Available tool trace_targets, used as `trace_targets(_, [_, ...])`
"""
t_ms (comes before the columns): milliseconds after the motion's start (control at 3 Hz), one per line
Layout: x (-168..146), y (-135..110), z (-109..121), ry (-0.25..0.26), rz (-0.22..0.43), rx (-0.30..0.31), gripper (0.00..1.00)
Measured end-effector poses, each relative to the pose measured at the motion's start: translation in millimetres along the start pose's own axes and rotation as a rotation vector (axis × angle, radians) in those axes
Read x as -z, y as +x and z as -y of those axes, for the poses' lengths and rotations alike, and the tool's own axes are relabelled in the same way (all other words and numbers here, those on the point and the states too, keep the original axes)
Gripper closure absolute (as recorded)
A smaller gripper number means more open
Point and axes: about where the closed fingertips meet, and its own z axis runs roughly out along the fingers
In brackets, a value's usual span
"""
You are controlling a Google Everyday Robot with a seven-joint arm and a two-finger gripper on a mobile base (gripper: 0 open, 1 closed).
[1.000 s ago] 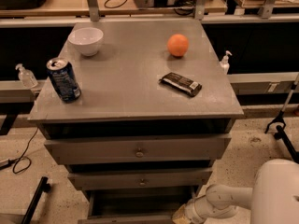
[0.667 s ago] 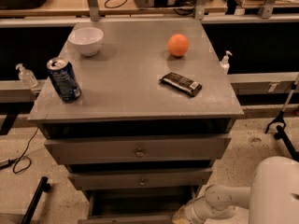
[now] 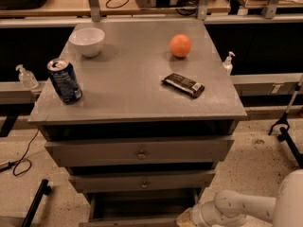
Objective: Close bottom drawer
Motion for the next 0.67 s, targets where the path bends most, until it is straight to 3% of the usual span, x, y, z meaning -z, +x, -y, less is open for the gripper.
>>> trace_targets(667, [-33, 20, 14, -0.078, -0.039, -0.061, 1.00])
